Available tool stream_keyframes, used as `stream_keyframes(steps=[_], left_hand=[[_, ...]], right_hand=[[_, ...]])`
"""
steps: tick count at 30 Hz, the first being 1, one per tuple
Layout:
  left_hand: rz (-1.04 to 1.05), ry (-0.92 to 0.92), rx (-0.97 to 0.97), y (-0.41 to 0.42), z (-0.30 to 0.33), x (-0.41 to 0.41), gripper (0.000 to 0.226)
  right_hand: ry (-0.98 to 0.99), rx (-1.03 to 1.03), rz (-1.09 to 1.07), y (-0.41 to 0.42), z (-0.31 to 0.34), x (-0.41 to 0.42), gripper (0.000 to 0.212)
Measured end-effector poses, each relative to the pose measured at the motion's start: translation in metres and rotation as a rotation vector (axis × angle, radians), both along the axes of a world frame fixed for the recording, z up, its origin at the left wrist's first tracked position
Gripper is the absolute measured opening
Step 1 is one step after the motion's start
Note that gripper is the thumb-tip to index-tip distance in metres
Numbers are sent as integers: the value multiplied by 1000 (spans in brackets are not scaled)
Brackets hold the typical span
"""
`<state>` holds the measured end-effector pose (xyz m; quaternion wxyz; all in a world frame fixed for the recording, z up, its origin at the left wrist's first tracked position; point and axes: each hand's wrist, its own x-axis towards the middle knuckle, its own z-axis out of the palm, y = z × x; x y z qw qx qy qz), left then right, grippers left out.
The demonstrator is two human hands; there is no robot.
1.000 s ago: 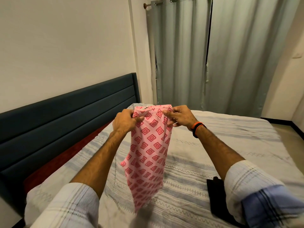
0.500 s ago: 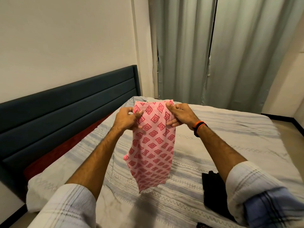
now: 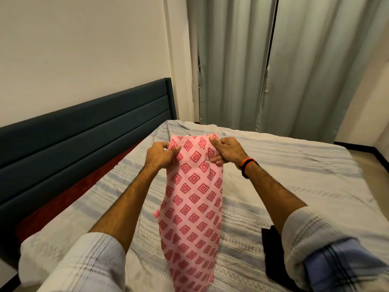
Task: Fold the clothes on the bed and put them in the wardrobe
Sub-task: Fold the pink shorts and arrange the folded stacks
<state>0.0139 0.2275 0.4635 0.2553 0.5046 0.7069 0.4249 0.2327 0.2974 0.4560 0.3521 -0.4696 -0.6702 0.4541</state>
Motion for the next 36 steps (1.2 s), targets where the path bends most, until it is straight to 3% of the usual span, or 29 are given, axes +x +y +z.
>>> stream_keyframes(steps=[5, 10, 15, 17, 23, 28, 36], left_hand=[[13, -5, -10, 50, -8, -17, 33], [15, 19, 146, 78, 15, -21, 32], [-2, 86, 241, 69, 22, -15, 25], [-3, 88, 243, 52, 15, -10, 26], [-52, 76, 131, -29, -47, 9, 30], [-41, 66, -16, -105, -125, 32, 25], [-69, 60, -321, -209, -214, 65, 20]], right_hand=[[-44, -12, -44, 49, -8, -17, 44], [-18, 167, -24, 94, -2, -17, 72], [57, 251, -55, 64, 19, -14, 37], [66, 245, -32, 47, 12, -7, 34], [47, 115, -5, -28, -50, 25, 46], [34, -40, 28, -104, -133, 55, 28], [-128, -235, 77, -194, -239, 89, 68]])
